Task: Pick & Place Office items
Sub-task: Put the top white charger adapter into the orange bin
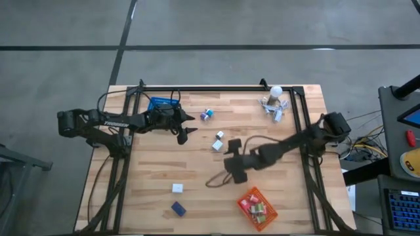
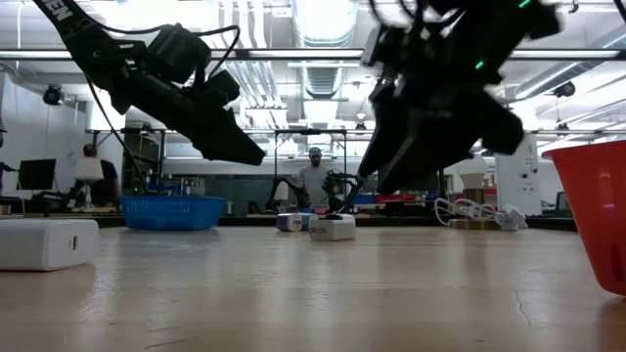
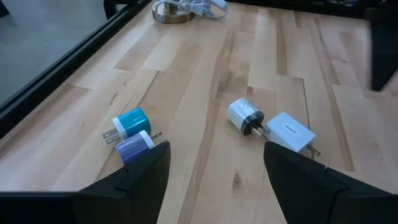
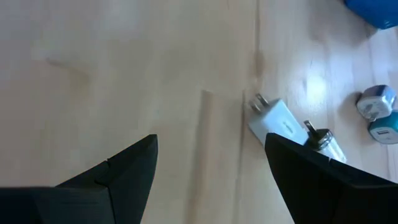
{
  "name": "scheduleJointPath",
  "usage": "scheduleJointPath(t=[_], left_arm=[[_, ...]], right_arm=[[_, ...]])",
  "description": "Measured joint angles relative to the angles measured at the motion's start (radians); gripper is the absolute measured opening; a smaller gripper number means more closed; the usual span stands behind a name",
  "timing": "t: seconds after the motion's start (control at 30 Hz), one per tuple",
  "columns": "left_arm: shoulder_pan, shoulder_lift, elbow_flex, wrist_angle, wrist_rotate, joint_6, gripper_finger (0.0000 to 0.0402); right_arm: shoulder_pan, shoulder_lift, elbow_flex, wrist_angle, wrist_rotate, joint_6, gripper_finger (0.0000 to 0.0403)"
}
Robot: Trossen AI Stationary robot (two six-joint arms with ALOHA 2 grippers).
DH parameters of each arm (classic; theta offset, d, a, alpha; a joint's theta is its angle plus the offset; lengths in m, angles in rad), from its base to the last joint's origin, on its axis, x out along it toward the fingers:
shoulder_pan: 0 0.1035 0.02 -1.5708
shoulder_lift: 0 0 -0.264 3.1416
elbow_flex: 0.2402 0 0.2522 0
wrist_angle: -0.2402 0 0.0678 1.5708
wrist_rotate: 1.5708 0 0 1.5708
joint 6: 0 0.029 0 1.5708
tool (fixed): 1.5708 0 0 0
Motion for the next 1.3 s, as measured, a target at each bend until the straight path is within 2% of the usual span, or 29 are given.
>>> scheduleJointPath(t=[0.27,0.47,0.87,1.3], left_arm=[[0.000,0.000,0.000,0.000,0.000,0.008,0.0259],[0.000,0.000,0.000,0.000,0.000,0.008,0.0259],[0.000,0.000,0.000,0.000,-0.004,0.015,0.0259],[0.001,0.001,0.000,-0.023,-0.050,0.024,0.0259]], right_arm=[[-0.208,0.002,0.002,-0.018,-0.184,-0.196,0.0292],[-0.306,0.043,0.011,-0.044,-0.260,-0.302,0.0292],[-0.325,0.185,0.251,-0.234,-0.284,-0.486,0.0292],[-0.353,0.396,0.460,-0.409,-0.386,-0.556,0.0292]])
